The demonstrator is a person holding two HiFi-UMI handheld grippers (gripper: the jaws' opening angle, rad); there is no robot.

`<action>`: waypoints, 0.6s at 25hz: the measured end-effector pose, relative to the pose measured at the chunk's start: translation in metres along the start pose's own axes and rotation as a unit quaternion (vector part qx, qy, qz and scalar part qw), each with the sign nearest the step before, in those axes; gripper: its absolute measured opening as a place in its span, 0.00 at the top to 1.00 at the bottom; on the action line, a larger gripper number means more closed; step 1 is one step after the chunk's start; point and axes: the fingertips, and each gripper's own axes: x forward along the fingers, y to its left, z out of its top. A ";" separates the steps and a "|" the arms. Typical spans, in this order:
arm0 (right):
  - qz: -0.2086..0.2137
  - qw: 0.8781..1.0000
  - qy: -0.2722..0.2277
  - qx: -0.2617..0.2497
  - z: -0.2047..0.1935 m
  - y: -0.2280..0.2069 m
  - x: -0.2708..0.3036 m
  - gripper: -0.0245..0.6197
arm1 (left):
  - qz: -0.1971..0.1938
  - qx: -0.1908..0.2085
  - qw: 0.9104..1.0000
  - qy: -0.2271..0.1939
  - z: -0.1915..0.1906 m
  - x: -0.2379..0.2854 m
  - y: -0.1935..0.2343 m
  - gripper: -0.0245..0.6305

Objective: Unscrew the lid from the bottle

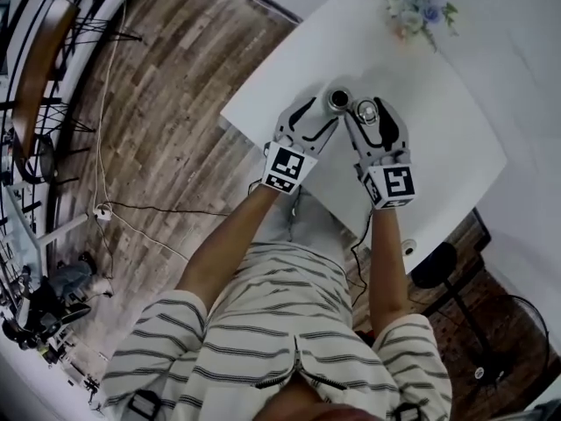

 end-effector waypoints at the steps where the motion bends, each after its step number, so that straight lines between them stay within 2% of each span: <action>1: -0.007 1.000 -0.002 0.000 0.003 0.001 -0.003 0.55 | 0.005 -0.005 1.000 -0.005 0.005 -0.005 0.001 0.61; 7: -0.048 0.999 -0.014 0.000 0.027 0.009 -0.024 0.55 | 0.020 -0.049 0.998 -0.021 0.039 -0.037 0.004 0.73; 15: -0.089 0.995 -0.033 0.007 0.057 0.033 -0.051 0.55 | 0.060 -0.026 0.997 -0.049 0.085 -0.086 -0.004 0.94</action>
